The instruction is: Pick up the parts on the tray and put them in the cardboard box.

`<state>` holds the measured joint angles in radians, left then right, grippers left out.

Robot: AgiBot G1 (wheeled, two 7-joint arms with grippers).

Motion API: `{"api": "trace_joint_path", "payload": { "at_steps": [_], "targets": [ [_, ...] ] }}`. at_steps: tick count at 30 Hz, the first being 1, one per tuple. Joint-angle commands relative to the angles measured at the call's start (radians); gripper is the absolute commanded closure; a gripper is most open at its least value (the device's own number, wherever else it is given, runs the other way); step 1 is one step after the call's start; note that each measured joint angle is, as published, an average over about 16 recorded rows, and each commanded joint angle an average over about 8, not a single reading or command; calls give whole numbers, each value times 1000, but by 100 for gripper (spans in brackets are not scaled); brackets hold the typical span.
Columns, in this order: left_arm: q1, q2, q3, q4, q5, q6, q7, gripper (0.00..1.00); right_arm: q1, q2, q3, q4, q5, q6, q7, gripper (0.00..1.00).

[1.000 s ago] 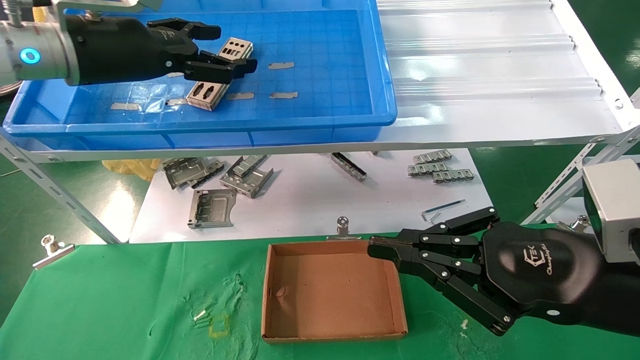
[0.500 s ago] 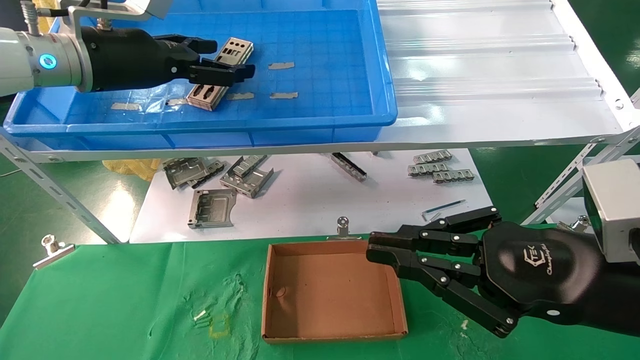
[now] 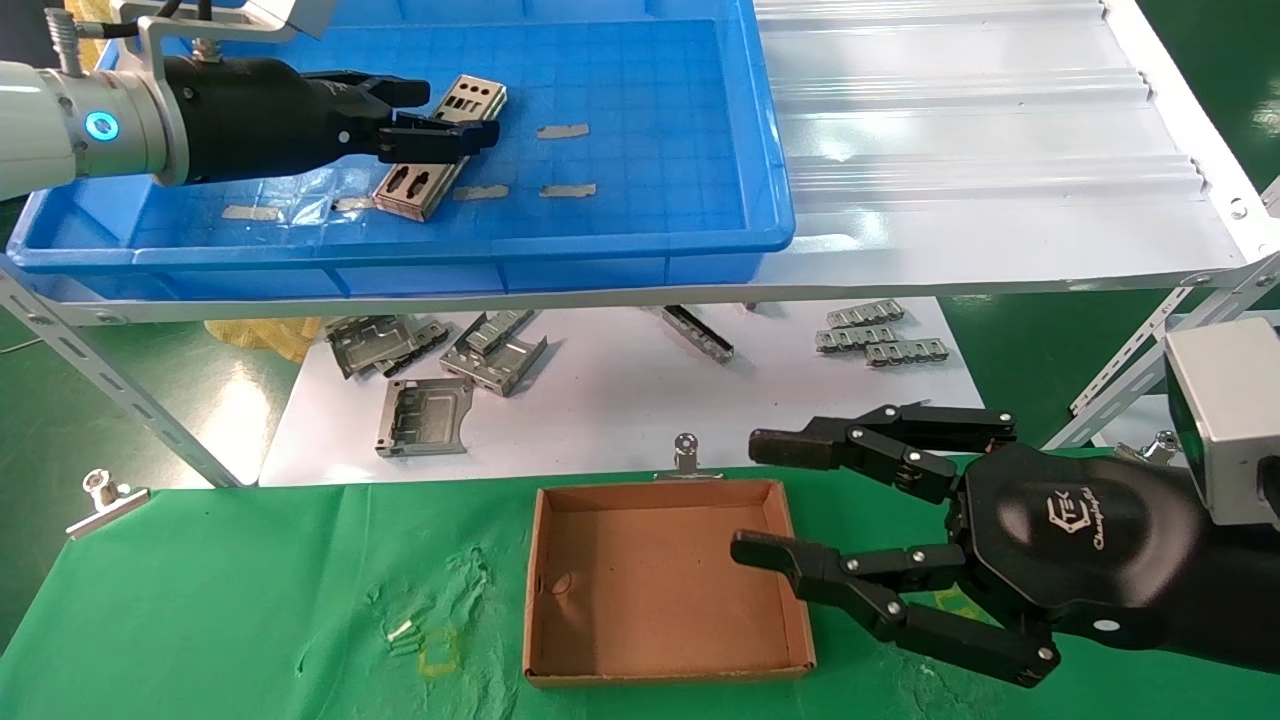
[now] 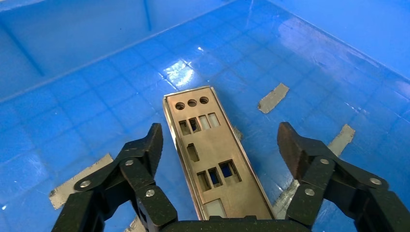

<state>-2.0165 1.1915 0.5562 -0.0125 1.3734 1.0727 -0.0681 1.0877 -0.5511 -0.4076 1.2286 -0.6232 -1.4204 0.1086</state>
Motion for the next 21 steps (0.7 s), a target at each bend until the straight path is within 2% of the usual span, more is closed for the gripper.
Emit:
{"api": "trace_joint_path", "payload": {
  "at_steps": [1, 21],
  "targets": [
    [0, 2, 0, 4, 0, -1, 0, 100, 0, 0, 0, 0, 0, 0, 0, 0],
    [10, 12, -12, 7, -16, -56, 28, 100, 0, 0, 0, 0, 0, 0, 0, 0]
  ]
}}
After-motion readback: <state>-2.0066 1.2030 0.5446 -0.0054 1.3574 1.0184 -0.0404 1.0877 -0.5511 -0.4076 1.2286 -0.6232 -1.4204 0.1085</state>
